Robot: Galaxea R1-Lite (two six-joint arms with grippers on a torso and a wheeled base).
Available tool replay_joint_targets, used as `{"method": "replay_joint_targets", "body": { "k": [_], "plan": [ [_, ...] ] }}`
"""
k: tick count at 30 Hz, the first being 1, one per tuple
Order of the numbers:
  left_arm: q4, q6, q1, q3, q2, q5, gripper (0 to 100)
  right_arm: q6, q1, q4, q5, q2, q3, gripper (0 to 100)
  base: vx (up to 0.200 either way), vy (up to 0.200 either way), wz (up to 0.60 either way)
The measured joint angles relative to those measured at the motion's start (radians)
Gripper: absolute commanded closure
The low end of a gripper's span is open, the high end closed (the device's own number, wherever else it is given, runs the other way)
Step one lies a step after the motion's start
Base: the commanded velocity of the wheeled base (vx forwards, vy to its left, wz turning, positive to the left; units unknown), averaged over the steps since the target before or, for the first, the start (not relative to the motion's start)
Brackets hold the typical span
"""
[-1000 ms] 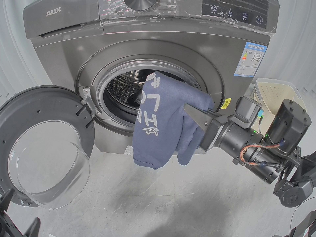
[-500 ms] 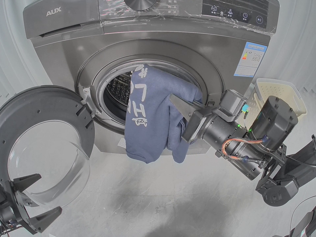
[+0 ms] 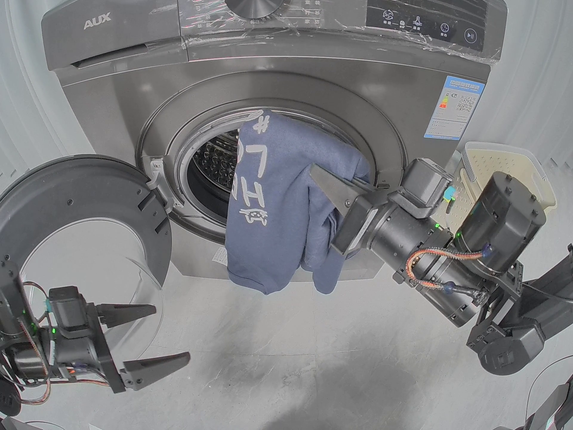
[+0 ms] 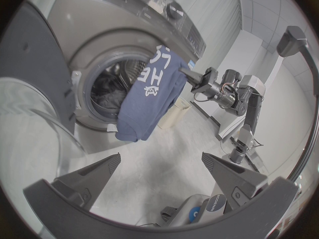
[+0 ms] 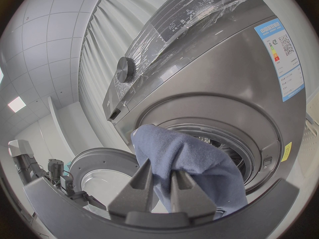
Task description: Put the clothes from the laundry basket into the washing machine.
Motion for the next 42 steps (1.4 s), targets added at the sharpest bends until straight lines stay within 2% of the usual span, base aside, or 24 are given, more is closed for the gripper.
{"method": "replay_joint_targets", "body": {
  "k": [9, 14, 19, 26, 29, 31, 35, 42],
  "plan": [
    [-0.116, -0.023, -0.083, -0.02, 0.269, 0.007, 0, -0.01, 0.013, 0.001, -0.022, -0.01, 0.041, 100, 0.0, 0.0, 0.0],
    [-0.155, -0.06, -0.105, -0.064, 0.376, 0.013, 0, -0.011, 0.022, 0.005, -0.024, -0.012, 0.051, 100, 0.0, 0.0, 0.0],
    [-0.164, -0.076, -0.123, -0.111, 0.476, 0.041, 0, -0.008, 0.029, 0.007, -0.025, -0.011, 0.054, 100, 0.0, 0.0, 0.0],
    [-0.19, -0.09, -0.132, -0.154, 0.583, 0.053, 0, -0.007, 0.036, 0.003, -0.025, -0.011, 0.055, 100, 0.0, 0.0, 0.0],
    [-0.255, -0.117, -0.134, -0.166, 0.629, 0.069, 0, -0.005, 0.043, 0.001, -0.025, -0.011, 0.056, 100, 0.0, 0.0, 0.0],
    [-0.291, -0.146, -0.136, -0.17, 0.654, 0.076, 0, -0.005, 0.047, 0.0, -0.025, -0.012, 0.056, 100, 0.0, 0.0, 0.0],
    [-0.339, -0.181, -0.147, -0.18, 0.707, 0.081, 0, -0.005, 0.057, -0.002, -0.025, -0.012, 0.057, 100, 0.0, 0.0, 0.0],
    [-0.471, -0.197, -0.16, -0.201, 0.821, 0.118, 0, -0.005, 0.068, -0.003, -0.025, -0.013, 0.057, 100, 0.0, 0.0, 0.0]
  ]
}}
